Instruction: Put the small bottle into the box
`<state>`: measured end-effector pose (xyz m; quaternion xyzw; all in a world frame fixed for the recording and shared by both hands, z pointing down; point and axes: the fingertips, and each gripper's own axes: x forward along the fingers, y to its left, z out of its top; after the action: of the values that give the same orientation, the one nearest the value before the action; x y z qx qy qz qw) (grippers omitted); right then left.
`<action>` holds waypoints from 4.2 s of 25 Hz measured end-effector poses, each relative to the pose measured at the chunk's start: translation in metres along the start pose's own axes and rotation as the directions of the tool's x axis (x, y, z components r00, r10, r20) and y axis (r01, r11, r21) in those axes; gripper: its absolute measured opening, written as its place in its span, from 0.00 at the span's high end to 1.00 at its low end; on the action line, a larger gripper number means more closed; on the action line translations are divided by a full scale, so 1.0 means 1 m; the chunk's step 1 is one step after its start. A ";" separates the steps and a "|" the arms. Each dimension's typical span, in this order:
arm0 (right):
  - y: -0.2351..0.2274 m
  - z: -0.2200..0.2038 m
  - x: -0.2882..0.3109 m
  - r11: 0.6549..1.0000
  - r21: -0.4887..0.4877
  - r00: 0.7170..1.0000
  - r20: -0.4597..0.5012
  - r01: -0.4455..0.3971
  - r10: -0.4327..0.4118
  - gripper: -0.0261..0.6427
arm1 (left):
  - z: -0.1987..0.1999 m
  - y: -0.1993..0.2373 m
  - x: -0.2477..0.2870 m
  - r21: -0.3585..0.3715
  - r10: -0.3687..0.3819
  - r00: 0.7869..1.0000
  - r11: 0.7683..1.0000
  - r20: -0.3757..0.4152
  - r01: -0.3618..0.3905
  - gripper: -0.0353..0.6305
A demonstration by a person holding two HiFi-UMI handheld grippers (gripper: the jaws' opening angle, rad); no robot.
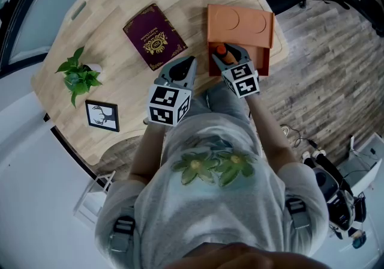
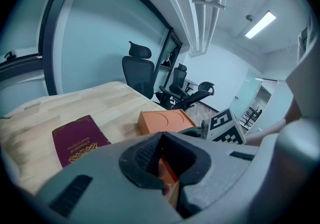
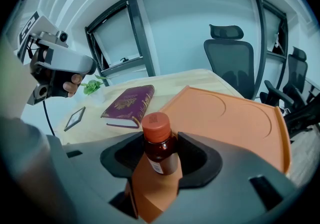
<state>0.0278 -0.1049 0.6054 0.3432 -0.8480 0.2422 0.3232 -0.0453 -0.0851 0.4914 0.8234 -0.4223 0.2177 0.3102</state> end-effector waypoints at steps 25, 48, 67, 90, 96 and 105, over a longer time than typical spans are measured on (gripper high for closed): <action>0.001 -0.009 0.006 1.000 -0.027 0.999 -0.030 0.013 -0.014 0.65 | -0.001 -0.002 0.001 0.006 -0.006 1.000 1.000 -0.002 0.006 0.94; 0.006 -0.018 0.003 0.997 -0.073 0.998 -0.052 0.024 -0.028 0.65 | -0.005 -0.007 -0.001 0.030 -0.012 1.000 0.999 -0.003 0.012 0.94; 0.010 -0.024 0.002 0.993 -0.104 0.996 -0.069 0.050 -0.057 0.65 | -0.009 -0.015 -0.005 0.058 -0.029 1.000 0.998 -0.001 0.029 0.94; 0.024 0.013 -0.071 0.995 0.051 0.988 0.121 0.086 -0.091 0.72 | 0.000 -0.038 -0.020 0.136 -0.072 0.996 0.989 0.050 0.064 0.94; 0.026 0.027 -0.092 0.984 0.142 0.973 0.192 0.103 -0.130 0.91 | -0.001 -0.046 -0.020 0.161 -0.087 0.995 0.984 0.045 0.079 0.94; 0.036 0.028 -0.120 0.982 0.158 0.965 0.227 0.099 -0.134 0.95 | -0.008 -0.063 -0.017 0.198 -0.114 0.993 0.974 0.019 0.108 0.94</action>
<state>0.0575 -0.0485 0.4945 0.4416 -0.8388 0.2413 0.2078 -0.0031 -0.0419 0.4660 0.8756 -0.3567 0.2282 0.2324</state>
